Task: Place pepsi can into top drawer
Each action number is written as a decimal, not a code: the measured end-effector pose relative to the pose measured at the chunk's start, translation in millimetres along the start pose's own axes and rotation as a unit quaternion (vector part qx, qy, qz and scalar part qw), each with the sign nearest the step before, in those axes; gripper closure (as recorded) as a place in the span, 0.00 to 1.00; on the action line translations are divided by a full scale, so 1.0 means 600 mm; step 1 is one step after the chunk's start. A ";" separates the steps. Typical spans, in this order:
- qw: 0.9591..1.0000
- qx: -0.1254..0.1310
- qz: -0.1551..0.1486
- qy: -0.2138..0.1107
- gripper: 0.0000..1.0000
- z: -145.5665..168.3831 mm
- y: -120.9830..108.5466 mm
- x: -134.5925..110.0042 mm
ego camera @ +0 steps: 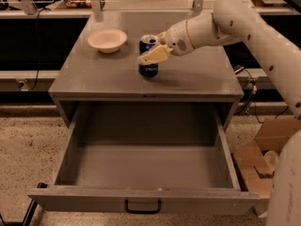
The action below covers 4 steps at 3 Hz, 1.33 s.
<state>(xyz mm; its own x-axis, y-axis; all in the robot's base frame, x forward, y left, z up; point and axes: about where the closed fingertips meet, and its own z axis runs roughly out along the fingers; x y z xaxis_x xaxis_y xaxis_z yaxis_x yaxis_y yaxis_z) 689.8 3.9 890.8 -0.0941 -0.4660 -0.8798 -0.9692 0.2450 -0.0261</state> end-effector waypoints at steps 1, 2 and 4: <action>0.996 -0.064 -0.048 -0.028 0.88 -0.026 0.091 -0.044; 0.988 -0.123 -0.088 -0.032 1.00 -0.048 0.210 -0.069; 0.974 -0.173 -0.104 0.104 1.00 -0.037 0.311 0.021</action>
Offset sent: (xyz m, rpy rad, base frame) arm -0.2208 0.0356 0.0560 0.0310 -0.0419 0.4842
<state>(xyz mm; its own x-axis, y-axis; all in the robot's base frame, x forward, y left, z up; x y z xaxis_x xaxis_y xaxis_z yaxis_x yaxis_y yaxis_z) 502.8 24.6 885.2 0.1033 -0.6460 -0.7563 -0.9875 -0.1579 0.0001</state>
